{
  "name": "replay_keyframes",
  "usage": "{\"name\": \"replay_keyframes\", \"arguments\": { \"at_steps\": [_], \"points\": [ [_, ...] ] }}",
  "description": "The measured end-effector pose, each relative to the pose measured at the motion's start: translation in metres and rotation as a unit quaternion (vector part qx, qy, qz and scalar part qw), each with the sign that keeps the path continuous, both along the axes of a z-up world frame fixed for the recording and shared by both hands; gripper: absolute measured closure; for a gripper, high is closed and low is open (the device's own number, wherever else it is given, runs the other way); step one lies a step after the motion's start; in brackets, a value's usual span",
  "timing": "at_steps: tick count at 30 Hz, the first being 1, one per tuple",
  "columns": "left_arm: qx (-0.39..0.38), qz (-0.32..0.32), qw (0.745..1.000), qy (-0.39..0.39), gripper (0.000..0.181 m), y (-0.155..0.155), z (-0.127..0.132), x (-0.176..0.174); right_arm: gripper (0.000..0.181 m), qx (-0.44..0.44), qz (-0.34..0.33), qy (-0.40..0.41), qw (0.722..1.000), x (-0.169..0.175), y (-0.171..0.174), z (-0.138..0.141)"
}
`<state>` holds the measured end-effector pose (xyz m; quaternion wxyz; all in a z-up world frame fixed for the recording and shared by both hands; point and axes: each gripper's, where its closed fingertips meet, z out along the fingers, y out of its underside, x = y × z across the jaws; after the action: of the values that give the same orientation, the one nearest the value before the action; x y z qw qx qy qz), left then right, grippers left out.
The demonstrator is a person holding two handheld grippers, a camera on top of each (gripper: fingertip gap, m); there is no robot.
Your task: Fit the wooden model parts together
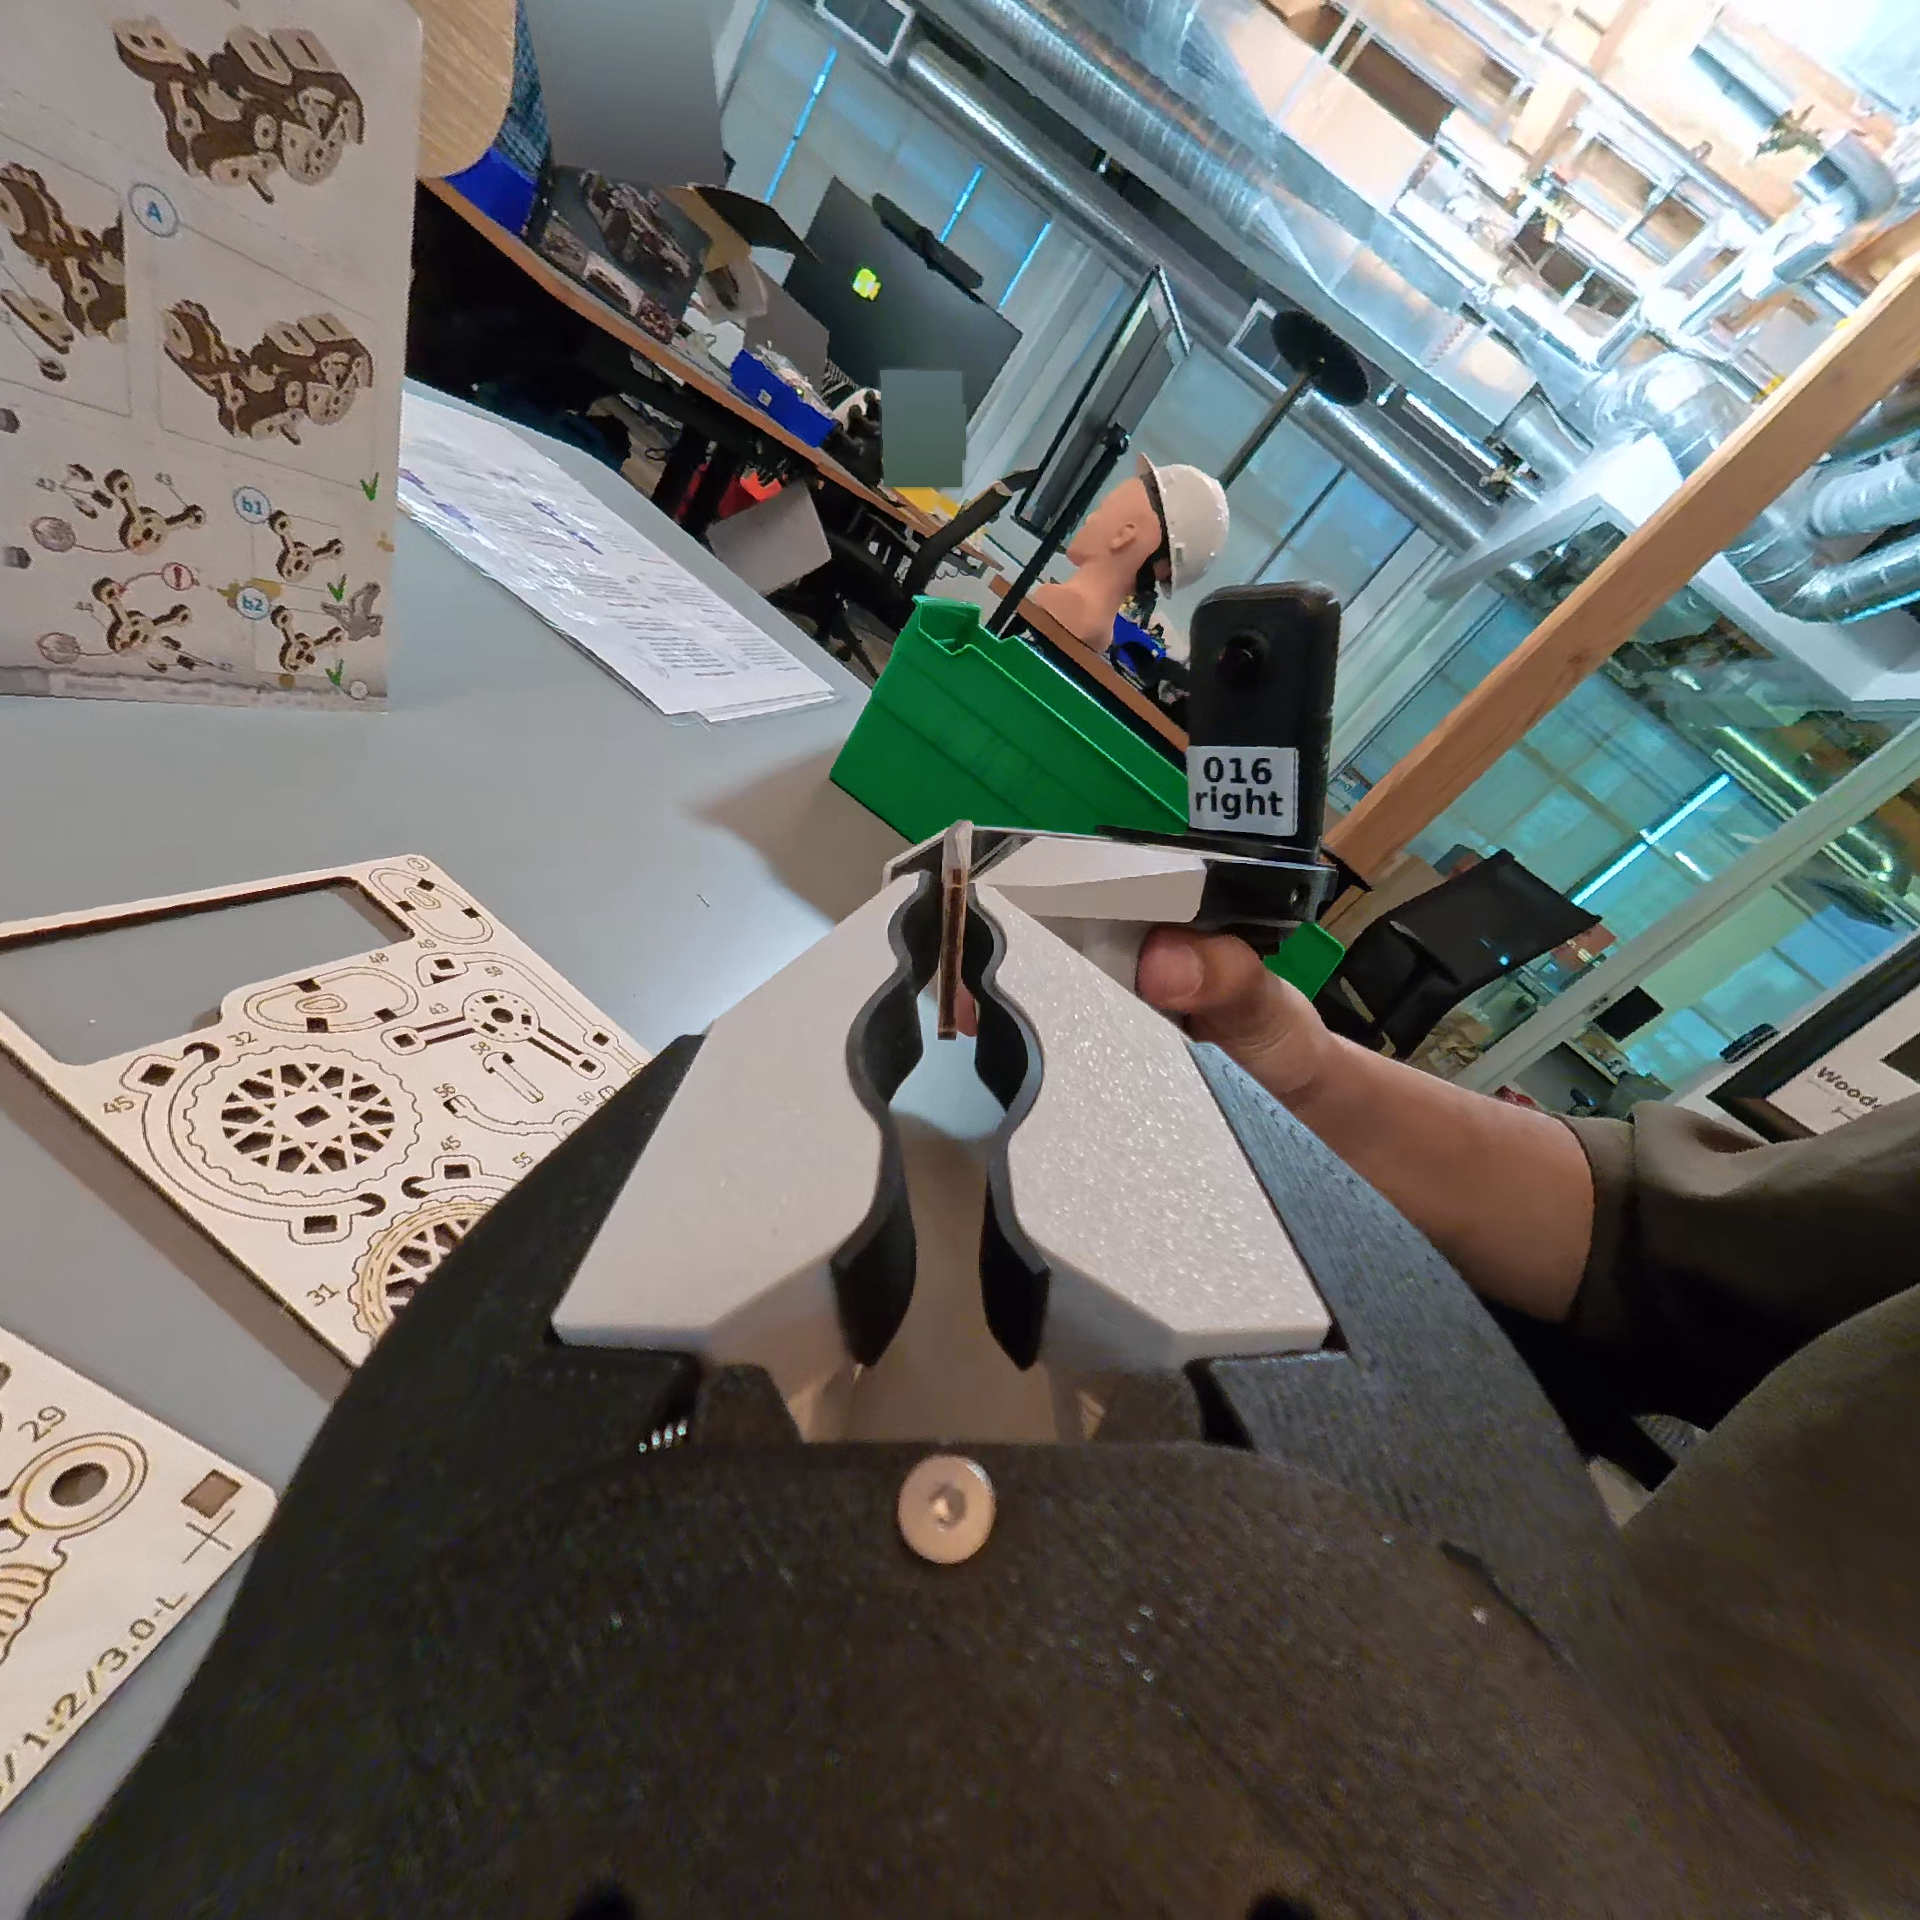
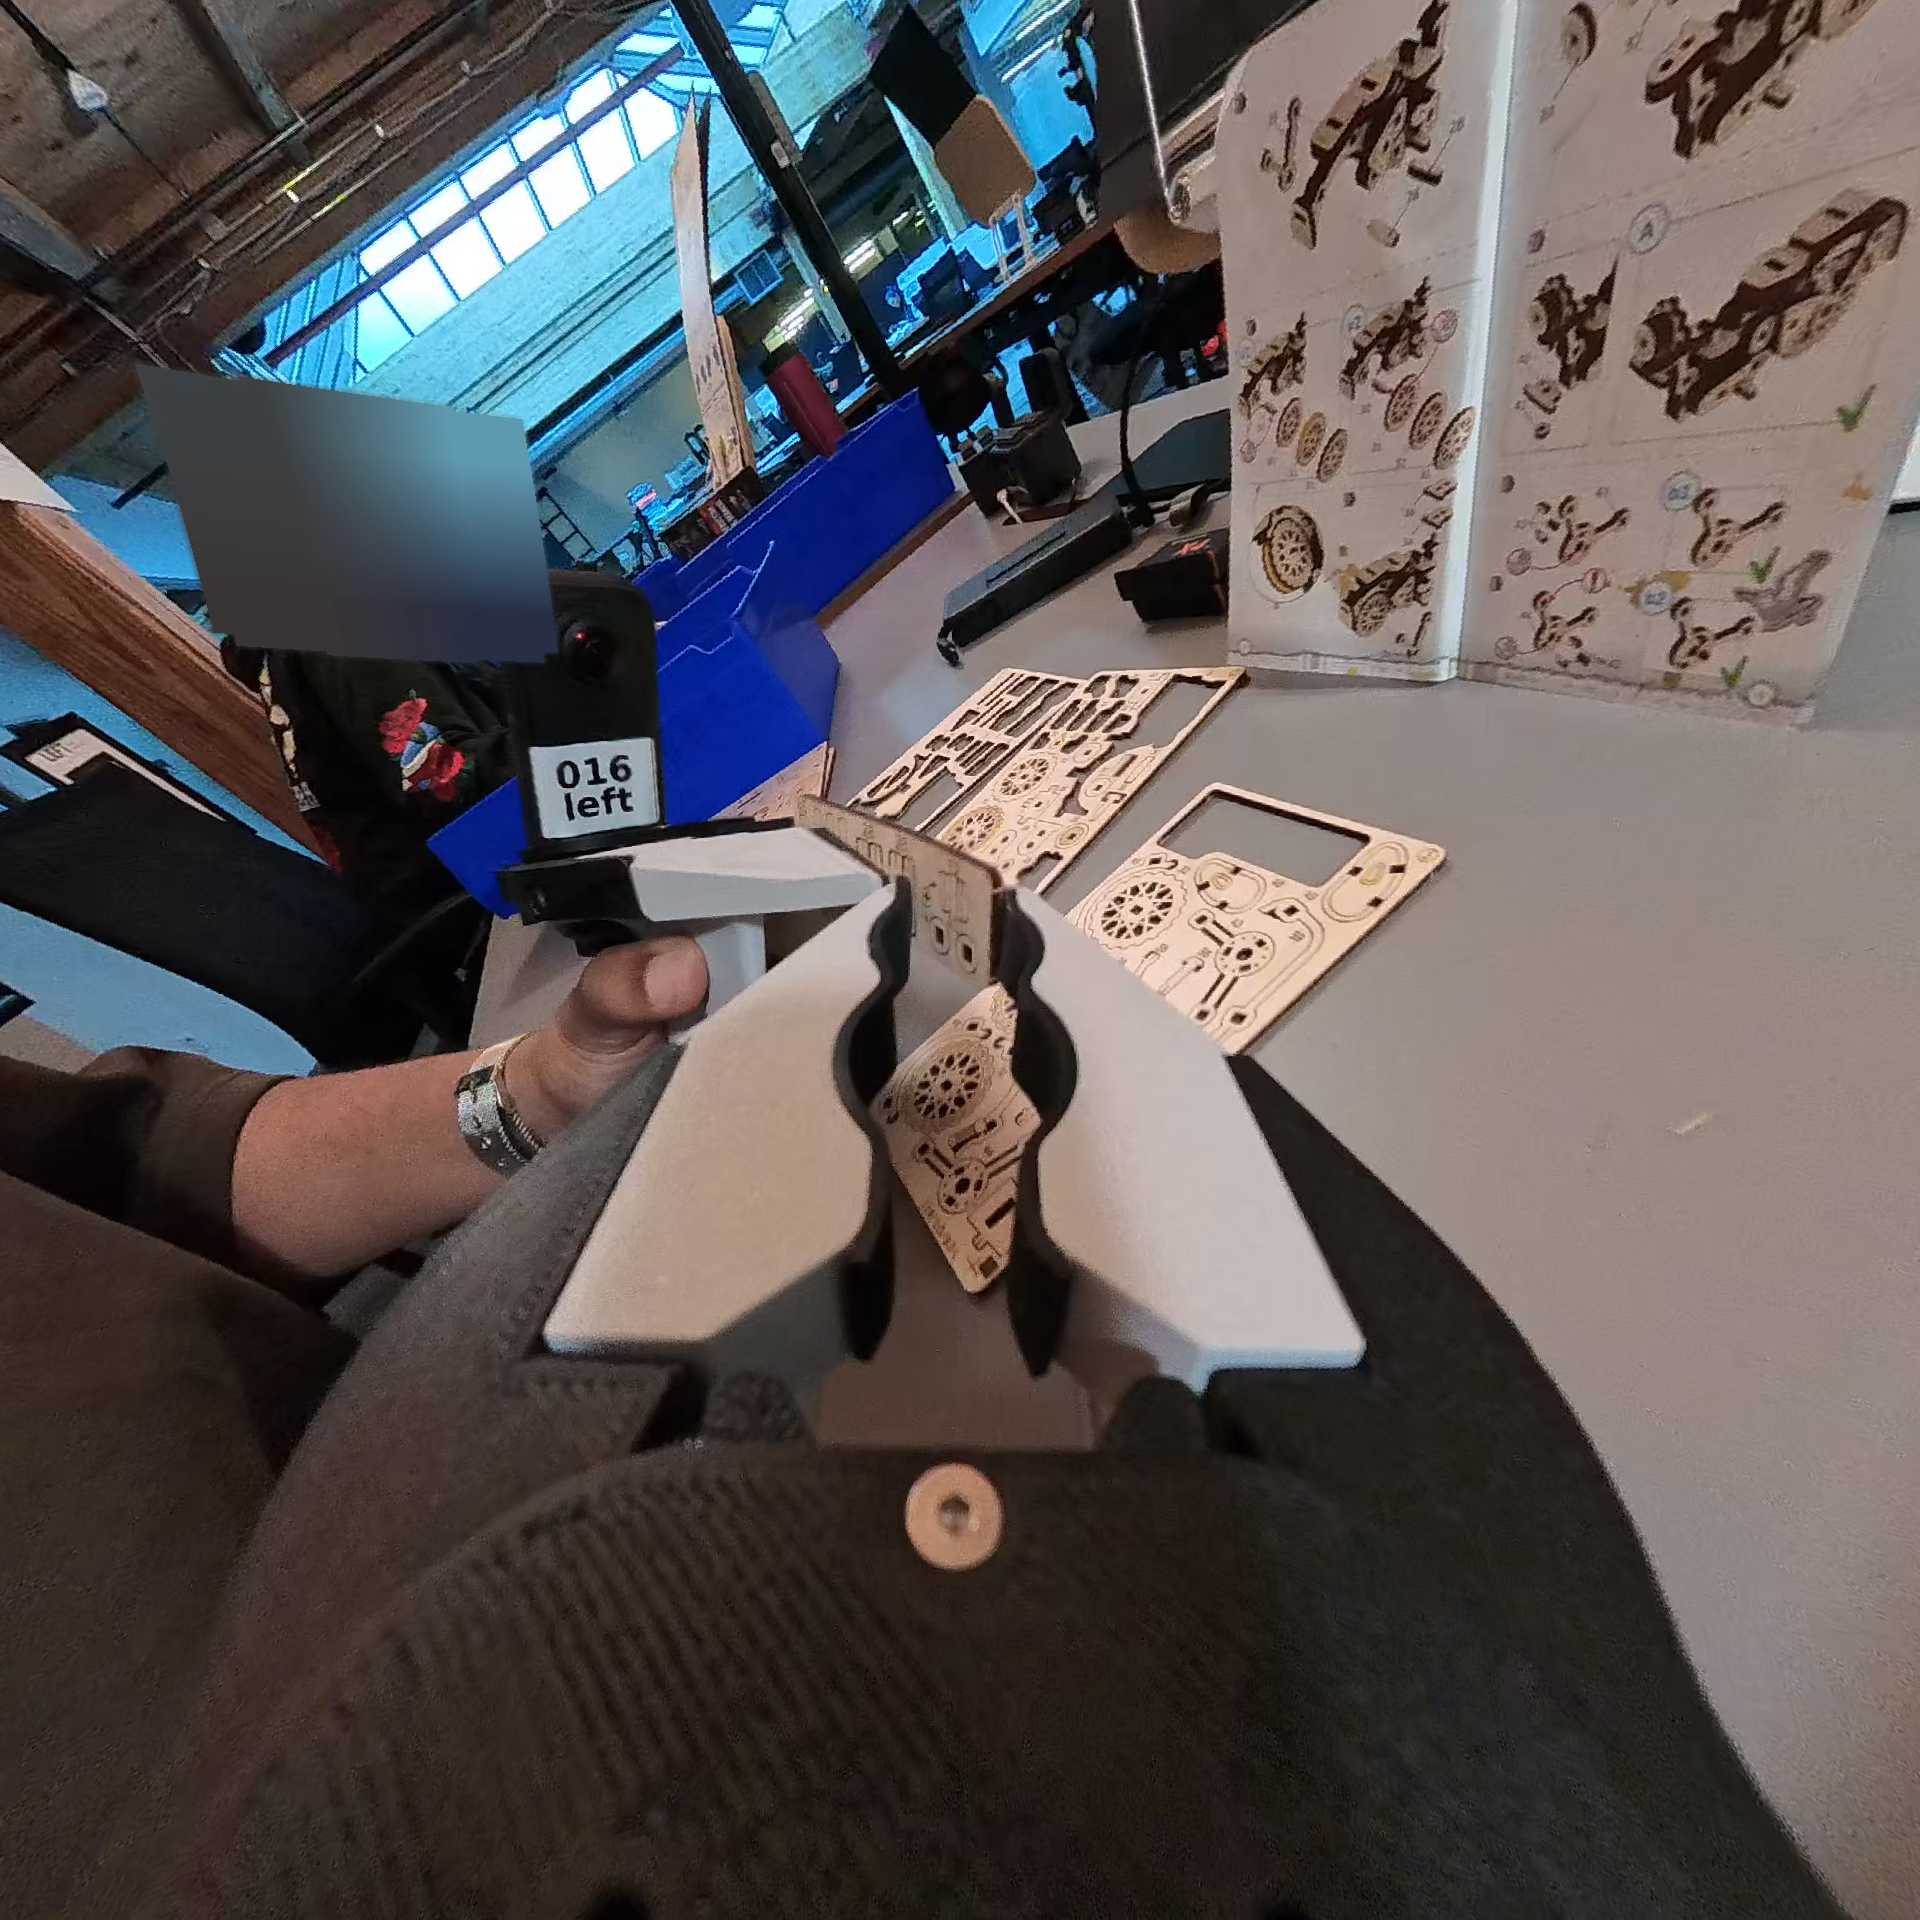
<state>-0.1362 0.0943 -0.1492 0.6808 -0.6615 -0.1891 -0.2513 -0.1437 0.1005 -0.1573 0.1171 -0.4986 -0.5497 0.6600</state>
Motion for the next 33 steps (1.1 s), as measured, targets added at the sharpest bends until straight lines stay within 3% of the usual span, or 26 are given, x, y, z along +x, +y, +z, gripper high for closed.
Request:
{"name": "replay_keyframes", "arguments": {
  "at_steps": [15, 24, 27, 33],
  "points": [
    [0.001, 0.002, 1.000, -0.004, 0.181, 0.000, -0.001, -0.001, 0.167, 0.042, -0.019, 0.013, 0.999, -0.001, 0.001, 0.000],
    [0.054, -0.104, 0.987, -0.113, 0.181, -0.009, 0.010, 0.006, 0.174, -0.103, 0.107, 0.035, 0.988, 0.016, -0.012, 0.019],
    [0.062, -0.130, 0.979, -0.142, 0.181, -0.011, 0.011, 0.007, 0.180, -0.098, 0.120, 0.039, 0.987, 0.018, -0.014, 0.019],
    [0.059, -0.134, 0.981, -0.126, 0.181, -0.012, 0.011, 0.009, 0.180, -0.101, 0.124, 0.032, 0.987, 0.019, -0.015, 0.019]
  ]
}}
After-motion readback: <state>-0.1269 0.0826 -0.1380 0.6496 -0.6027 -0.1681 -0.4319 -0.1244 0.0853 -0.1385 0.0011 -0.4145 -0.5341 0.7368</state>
